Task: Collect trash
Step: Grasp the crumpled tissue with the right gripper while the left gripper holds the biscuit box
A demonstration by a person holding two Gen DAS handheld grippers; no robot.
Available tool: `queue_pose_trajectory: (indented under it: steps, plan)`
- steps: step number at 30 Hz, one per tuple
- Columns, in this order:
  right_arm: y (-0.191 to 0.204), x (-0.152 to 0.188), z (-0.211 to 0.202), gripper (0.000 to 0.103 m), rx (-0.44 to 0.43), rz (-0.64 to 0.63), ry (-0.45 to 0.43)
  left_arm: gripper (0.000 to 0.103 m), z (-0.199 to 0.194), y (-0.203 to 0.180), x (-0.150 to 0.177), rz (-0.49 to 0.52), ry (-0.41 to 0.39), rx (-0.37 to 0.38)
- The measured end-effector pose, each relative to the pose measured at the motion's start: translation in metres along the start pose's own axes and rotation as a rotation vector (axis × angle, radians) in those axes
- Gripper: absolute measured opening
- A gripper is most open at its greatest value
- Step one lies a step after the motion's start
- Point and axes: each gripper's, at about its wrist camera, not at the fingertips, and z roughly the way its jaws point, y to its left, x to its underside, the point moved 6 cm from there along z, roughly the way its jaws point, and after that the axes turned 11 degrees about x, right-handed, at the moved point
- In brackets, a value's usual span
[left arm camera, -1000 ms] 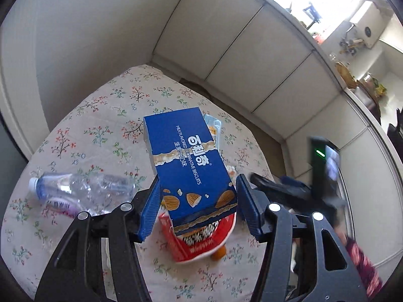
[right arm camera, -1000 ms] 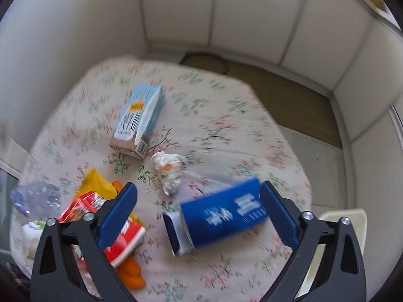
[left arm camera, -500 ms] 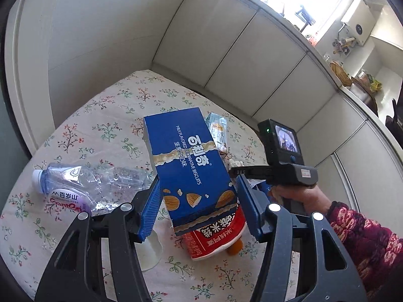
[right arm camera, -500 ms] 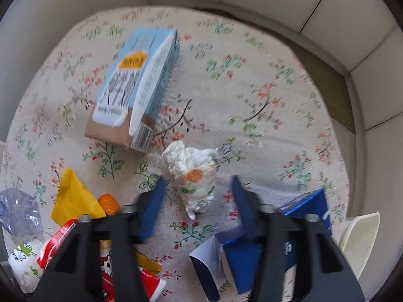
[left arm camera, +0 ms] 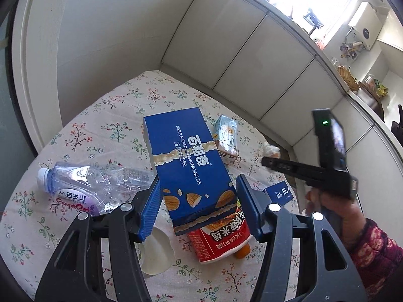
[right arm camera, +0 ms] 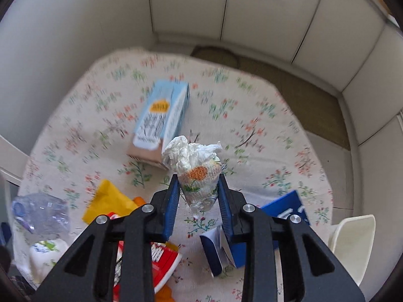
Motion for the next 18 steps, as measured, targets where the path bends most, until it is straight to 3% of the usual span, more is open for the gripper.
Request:
queue_pose_trajectory:
  steps: [11, 18]
  plan:
    - [-0.063, 0.015, -0.088, 0.03, 0.018, 0.088, -0.21, 0.055, -0.02, -0.033, 0.0, 0.066, -0.041, -0.012]
    - [-0.111, 0.04, -0.131, 0.03, 0.077, 0.154, -0.324, 0.055, -0.021, -0.076, 0.008, 0.136, -0.014, 0.014]
